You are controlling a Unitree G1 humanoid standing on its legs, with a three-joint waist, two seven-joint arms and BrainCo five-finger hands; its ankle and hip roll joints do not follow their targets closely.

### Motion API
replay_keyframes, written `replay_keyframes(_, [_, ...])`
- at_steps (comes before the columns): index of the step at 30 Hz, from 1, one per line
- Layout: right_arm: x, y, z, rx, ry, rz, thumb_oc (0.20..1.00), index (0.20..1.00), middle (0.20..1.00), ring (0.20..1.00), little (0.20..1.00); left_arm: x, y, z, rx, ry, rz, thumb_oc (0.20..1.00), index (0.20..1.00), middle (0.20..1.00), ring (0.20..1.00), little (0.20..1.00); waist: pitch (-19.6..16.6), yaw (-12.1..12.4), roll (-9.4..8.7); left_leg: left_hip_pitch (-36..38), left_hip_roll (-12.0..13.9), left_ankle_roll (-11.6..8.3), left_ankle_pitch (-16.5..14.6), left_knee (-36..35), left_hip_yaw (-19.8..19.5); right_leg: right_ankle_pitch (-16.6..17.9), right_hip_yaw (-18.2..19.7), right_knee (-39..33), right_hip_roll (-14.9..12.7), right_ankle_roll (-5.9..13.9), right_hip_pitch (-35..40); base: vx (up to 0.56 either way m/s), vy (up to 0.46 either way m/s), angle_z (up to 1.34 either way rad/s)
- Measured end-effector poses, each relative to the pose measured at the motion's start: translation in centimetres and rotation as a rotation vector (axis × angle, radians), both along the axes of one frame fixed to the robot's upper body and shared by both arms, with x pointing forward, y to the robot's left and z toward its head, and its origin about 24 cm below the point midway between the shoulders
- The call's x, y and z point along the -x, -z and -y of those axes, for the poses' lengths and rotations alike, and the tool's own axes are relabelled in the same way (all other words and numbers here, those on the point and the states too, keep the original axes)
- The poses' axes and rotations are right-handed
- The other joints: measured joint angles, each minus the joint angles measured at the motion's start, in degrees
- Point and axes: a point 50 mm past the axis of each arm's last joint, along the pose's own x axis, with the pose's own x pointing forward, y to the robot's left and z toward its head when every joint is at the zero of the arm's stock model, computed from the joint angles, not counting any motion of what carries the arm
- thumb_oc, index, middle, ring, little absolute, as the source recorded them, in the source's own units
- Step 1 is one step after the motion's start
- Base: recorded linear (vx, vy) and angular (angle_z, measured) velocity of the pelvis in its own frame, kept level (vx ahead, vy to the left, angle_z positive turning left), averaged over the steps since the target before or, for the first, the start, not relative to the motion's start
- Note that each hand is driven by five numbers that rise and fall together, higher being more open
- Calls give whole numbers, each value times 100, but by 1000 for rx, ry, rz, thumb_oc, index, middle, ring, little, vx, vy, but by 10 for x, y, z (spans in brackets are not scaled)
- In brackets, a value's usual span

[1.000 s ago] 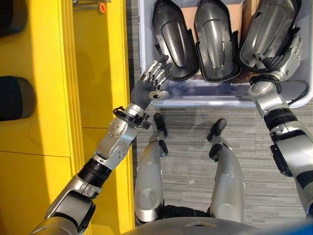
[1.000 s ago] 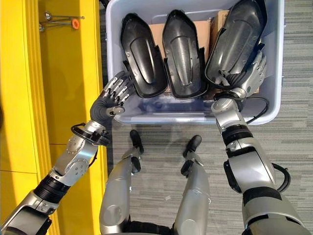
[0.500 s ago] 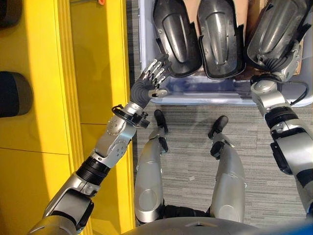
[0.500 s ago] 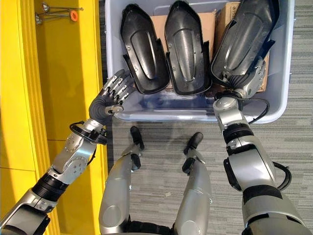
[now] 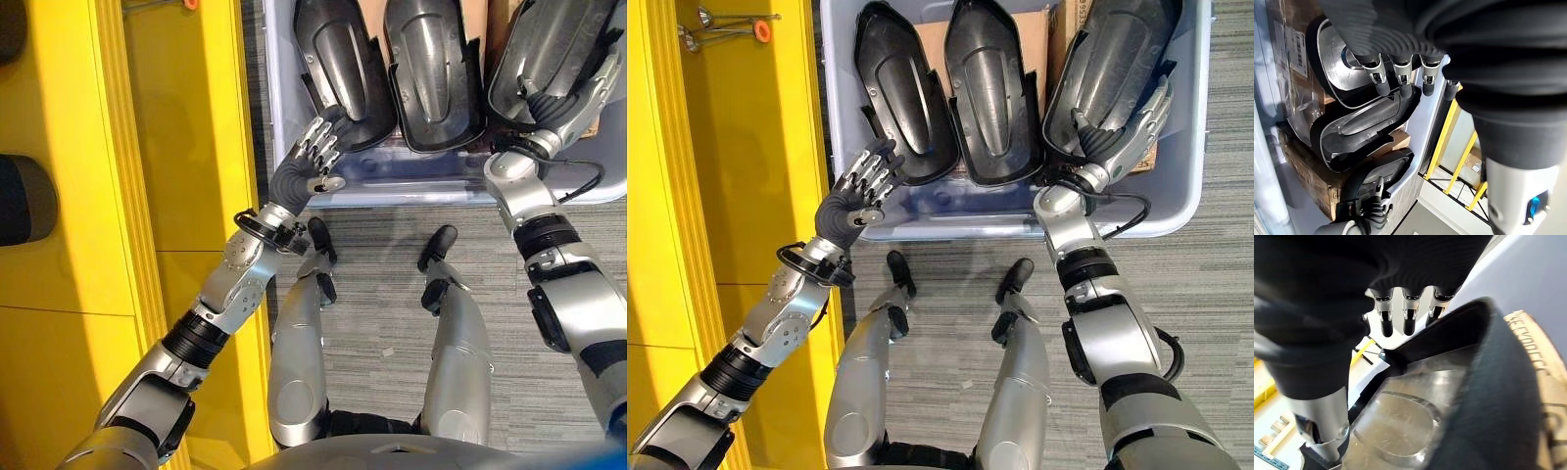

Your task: Move parts from the plastic box to the shelf.

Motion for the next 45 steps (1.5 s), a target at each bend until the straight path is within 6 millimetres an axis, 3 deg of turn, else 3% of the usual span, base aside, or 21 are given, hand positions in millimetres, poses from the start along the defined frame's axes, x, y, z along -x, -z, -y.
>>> replay_keyframes(9, [-1,11,-2,-141,-57,-5,1000,1000,1000,1000,1000,0,0,0,1,1,-1,1000,1000,1000,1000,1000,0,-77,0,18,0,9,6,6,57,58,60,-27,9,-10,-17,2,0,-1])
replay_keyframes(13, [0,16,-2,-311,-44,46,1000,1000,1000,1000,1000,1,2,0,2,0,-7,1000,1000,1000,1000,1000,0,-89,0,18,0,9,6,3,72,70,61,-42,11,-10,-24,0,0,0])
replay_keyframes(21, [-3,25,1,-414,-58,9,1000,1000,1000,1000,1000,1,3,1,2,3,-13,1000,1000,1000,1000,1000,-1,-58,-1,132,-6,30,-5,4,78,89,47,-76,12,2,112,32,5,0])
replay_keyframes(24, [-5,31,3,-390,-44,-67,1000,1000,1000,1000,1000,2,6,1,2,1,-23,1000,1000,1000,1000,1000,-1,-72,-1,157,-8,-13,-44,11,60,31,76,-66,3,51,143,30,-1,1])
replay_keyframes(32, [-10,12,19,-274,24,-189,1000,1000,1000,1000,1000,1,6,0,-11,4,-34,1000,1000,1000,1000,1000,-2,-25,-2,-48,-2,17,-9,52,-2,29,44,5,-10,24,-29,1,-12,2])
replay_keyframes(38, [-9,13,30,-91,113,-367,1000,1000,1000,1000,1000,1,7,-3,-17,7,-42,1000,1000,1000,1000,1000,-2,39,-2,-152,19,19,-8,129,-104,5,-31,50,-20,11,-42,3,-16,5])
replay_keyframes(39, [-10,14,32,-65,129,-398,831,831,831,831,831,1,7,-3,-20,16,-39,1000,1000,1000,1000,1000,-2,53,-2,-152,19,17,-7,131,-105,5,-35,50,-22,11,-41,0,0,0])
replay_keyframes(40, [-9,15,34,-43,137,-419,385,385,385,385,385,1,8,-6,-37,14,-40,1000,1000,1000,1000,1000,-2,59,-2,-158,23,-6,-10,130,-116,-5,-44,51,-22,28,-40,17,-28,7])
replay_keyframes(41, [-4,11,54,0,193,-442,200,200,200,200,200,0,6,-11,-59,6,-30,1000,1000,1000,1000,1000,-2,73,-2,-201,23,-24,10,129,-176,-7,-95,42,-26,28,-39,21,-39,7])
replay_keyframes(45, [-2,0,68,-9,188,-462,200,200,200,200,200,1,6,-13,-76,16,-25,1000,1000,1000,1000,1000,-2,92,-2,-209,35,-29,23,122,-233,-32,-125,112,-25,-21,-37,14,-31,4])
